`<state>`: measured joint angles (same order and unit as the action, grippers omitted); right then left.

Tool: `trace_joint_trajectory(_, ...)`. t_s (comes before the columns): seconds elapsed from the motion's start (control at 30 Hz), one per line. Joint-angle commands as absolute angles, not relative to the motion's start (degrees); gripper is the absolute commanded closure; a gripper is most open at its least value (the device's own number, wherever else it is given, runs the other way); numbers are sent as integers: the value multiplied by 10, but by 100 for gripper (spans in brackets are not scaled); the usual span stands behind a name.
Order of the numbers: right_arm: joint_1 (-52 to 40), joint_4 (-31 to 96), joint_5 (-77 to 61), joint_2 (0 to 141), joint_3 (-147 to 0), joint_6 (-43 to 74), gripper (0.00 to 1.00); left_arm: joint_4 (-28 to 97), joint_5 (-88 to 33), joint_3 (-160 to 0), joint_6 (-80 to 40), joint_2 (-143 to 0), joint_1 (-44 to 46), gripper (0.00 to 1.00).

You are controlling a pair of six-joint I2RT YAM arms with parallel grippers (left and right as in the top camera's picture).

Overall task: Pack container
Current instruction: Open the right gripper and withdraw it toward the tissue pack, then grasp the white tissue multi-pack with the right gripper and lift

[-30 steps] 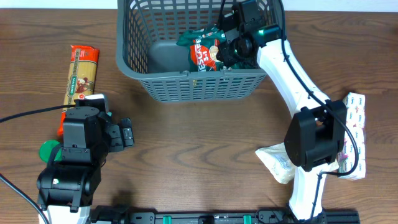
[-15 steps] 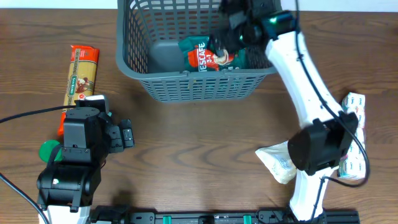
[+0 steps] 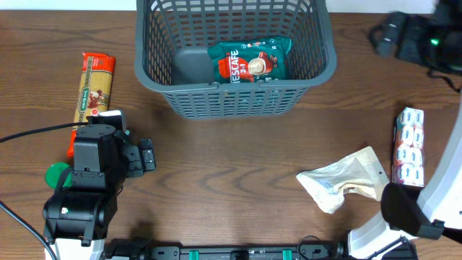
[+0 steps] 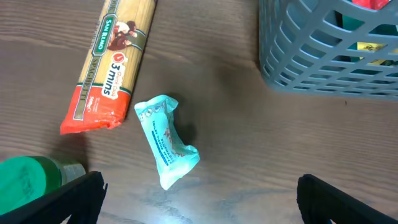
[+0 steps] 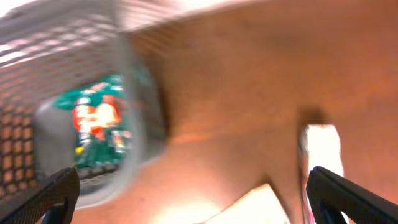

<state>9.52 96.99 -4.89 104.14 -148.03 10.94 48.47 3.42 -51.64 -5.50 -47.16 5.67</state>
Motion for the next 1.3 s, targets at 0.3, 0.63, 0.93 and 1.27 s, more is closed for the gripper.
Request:
trace_joint_trajectory(0.3,189,973,-57,837,-1186,146,1,483,42,-531,-45,-473,54,1)
trace_joint_trajectory(0.63,220,878,190,636,-909,124,1,483,41,-531,-45,-475,54,2)
trace_joint_trajectory(0.93,342,787,110,719,-761,41,1,484,42,-531,-45,-475,54,1)
trace_joint_trajectory(1.27,428,709,38,863,-738,-5,1,484,41,-531,-45,-475,54,1)
